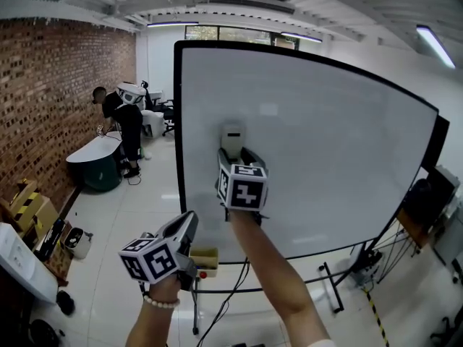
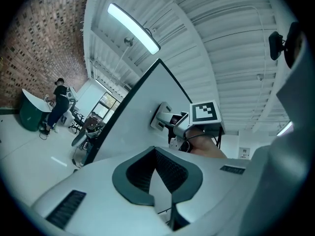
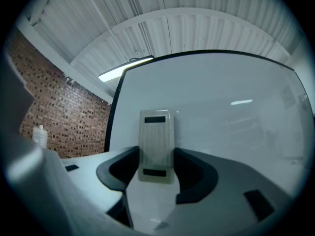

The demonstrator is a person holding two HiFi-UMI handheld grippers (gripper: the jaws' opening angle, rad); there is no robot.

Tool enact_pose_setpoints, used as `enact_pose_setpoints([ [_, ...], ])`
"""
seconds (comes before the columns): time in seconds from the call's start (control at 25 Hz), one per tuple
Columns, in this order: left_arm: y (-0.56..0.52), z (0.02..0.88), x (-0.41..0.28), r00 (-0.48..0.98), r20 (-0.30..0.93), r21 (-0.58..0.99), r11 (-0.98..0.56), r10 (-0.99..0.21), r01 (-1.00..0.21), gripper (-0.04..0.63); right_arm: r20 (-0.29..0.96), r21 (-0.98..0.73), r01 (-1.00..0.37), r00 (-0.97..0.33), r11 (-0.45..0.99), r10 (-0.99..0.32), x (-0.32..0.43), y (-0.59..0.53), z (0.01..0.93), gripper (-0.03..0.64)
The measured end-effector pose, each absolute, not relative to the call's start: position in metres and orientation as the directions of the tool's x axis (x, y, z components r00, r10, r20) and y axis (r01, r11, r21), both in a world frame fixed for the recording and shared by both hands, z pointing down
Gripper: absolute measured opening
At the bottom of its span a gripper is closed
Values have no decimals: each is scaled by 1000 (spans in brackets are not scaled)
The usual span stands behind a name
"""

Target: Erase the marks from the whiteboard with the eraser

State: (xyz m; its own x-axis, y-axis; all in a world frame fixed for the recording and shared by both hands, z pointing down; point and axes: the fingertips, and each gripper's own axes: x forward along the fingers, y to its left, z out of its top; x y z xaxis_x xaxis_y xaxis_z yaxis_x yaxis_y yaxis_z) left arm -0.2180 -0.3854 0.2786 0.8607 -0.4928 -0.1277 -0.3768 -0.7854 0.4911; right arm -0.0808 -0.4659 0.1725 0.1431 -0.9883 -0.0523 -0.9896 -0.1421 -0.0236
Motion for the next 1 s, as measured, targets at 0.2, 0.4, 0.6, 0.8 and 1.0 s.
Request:
enact_pose_setpoints([
  [0.2, -369, 275, -176, 870, -129, 488, -794, -475, -361, -11, -57, -26, -989, 148, -147, -987, -40, -448, 172, 253],
  [0.4, -353, 276, -125, 879, -129, 488, -801, -459, -347, -11, -63, -17, -989, 150, -149, -987, 13, -427, 173, 253],
  [0.6, -334, 281, -71, 888, -121, 495, -803, -443, -333, -11, -67, -4, -989, 149, -149, -987, 65, -405, 172, 253],
  [0.8, -315, 283, -19, 893, -116, 500, -802, -435, -326, -11, -66, 6, -989, 145, -146, -987, 115, -384, 172, 253],
  [1.0, -296, 283, 26, 893, -117, 497, -804, -434, -326, -11, -62, 16, -990, 138, -139, -988, 160, -366, 172, 253],
])
